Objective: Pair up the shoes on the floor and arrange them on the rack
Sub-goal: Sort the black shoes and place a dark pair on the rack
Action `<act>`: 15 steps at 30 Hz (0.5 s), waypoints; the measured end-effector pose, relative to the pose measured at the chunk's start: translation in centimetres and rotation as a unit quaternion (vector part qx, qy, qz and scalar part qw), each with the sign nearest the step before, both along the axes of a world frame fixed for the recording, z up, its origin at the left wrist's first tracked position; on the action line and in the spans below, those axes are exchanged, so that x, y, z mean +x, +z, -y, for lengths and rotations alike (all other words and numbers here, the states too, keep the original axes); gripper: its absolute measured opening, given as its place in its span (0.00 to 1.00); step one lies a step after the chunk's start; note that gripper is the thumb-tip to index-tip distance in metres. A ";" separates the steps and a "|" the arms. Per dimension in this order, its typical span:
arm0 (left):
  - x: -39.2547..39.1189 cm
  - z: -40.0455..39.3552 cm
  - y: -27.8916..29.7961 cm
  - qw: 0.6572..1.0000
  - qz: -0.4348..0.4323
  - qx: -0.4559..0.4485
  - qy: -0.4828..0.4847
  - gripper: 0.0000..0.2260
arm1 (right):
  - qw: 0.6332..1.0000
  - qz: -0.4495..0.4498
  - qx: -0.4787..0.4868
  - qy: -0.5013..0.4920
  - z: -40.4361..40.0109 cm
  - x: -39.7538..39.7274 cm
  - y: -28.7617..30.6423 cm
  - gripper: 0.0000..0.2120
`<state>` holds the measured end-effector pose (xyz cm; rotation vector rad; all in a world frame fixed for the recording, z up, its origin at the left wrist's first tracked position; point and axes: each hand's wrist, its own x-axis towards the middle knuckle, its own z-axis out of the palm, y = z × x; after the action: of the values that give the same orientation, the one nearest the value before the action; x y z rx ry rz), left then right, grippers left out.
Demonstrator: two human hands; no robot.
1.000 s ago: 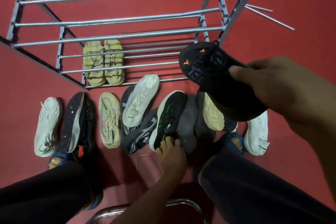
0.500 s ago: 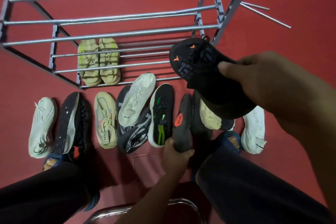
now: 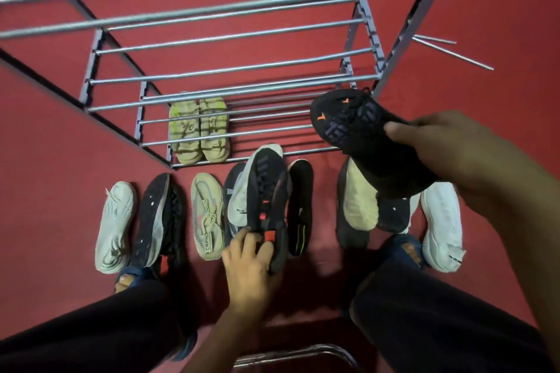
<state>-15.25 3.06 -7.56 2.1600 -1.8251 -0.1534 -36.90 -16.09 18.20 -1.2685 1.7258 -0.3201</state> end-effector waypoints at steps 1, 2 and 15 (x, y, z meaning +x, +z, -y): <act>0.7 0.2 0.2 0.999 0.006 0.034 0.008 0.15 | 1.000 0.007 0.000 -0.005 0.0 0.1 0.1 0.17; 1.3 0.6 0.2 0.996 0.021 0.084 0.007 0.16 | 1.000 0.012 0.000 -0.009 0.0 0.1 0.0 0.17; -11.8 8.6 -1.9 0.929 -0.192 0.317 0.016 0.19 | 0.998 0.021 0.013 -0.066 0.9 -4.7 -0.6 0.16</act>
<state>-27.05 -5.49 -9.45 2.3109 -1.6448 -1.2161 -41.63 -16.99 17.58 -1.1239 1.7765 -0.3962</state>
